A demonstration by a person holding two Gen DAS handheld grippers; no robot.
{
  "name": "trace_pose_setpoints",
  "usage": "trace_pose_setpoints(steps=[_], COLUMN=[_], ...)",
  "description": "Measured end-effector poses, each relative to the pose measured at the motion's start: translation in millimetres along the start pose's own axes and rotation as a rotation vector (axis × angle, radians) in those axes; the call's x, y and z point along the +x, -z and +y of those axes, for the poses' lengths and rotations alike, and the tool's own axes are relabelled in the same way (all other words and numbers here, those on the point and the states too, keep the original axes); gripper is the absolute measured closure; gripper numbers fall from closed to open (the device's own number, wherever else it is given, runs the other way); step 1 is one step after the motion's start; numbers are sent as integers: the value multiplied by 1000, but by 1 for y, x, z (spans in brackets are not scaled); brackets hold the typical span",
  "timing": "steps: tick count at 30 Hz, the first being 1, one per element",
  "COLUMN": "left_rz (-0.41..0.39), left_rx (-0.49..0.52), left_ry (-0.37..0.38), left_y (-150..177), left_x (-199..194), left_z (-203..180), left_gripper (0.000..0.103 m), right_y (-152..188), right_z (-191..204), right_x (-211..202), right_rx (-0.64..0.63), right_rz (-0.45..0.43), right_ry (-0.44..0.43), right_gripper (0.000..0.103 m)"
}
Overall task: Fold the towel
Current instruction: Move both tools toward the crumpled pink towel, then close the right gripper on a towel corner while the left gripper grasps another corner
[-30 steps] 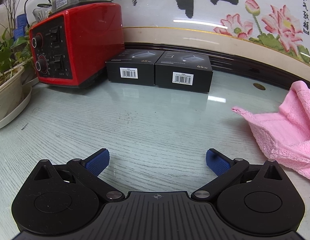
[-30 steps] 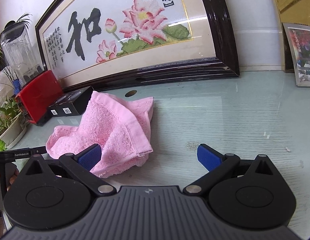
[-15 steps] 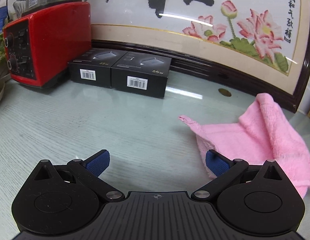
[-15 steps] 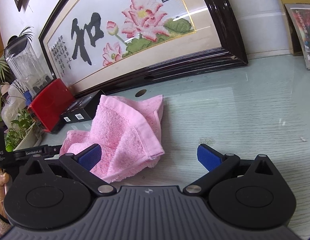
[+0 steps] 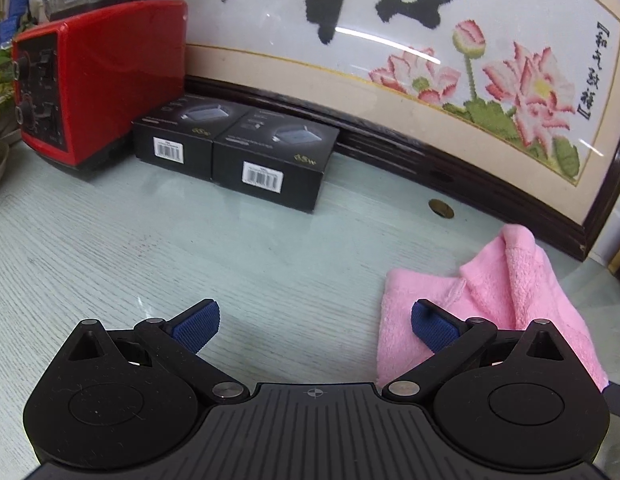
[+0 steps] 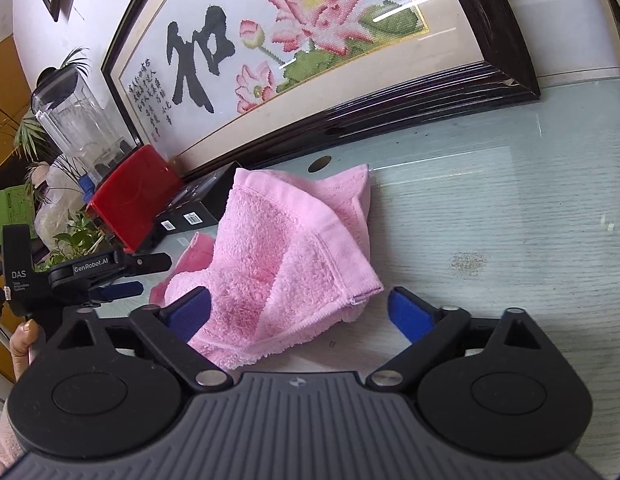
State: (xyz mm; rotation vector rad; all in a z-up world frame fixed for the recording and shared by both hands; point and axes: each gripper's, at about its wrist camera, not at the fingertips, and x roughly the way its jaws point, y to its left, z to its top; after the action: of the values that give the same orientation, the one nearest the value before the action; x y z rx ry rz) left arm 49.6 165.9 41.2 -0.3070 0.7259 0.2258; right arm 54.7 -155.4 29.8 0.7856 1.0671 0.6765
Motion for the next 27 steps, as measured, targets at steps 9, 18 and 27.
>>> trace_pose_setpoints(steps=[9,18,27], left_rz=[-1,66,12], left_rx=[47,171,144], left_ry=[188,224,202], left_y=[0,5,8], left_x=[-7,19,27], left_z=[-15,-51,-43], left_gripper=[0,0,20], right_y=[1,1,0], right_z=[1,1,-1], right_x=[3,4,7], right_rx=[-20,-33,-27], right_rz=[5,-2,11], right_ry=[9,35,61], right_gripper=[35,38,54])
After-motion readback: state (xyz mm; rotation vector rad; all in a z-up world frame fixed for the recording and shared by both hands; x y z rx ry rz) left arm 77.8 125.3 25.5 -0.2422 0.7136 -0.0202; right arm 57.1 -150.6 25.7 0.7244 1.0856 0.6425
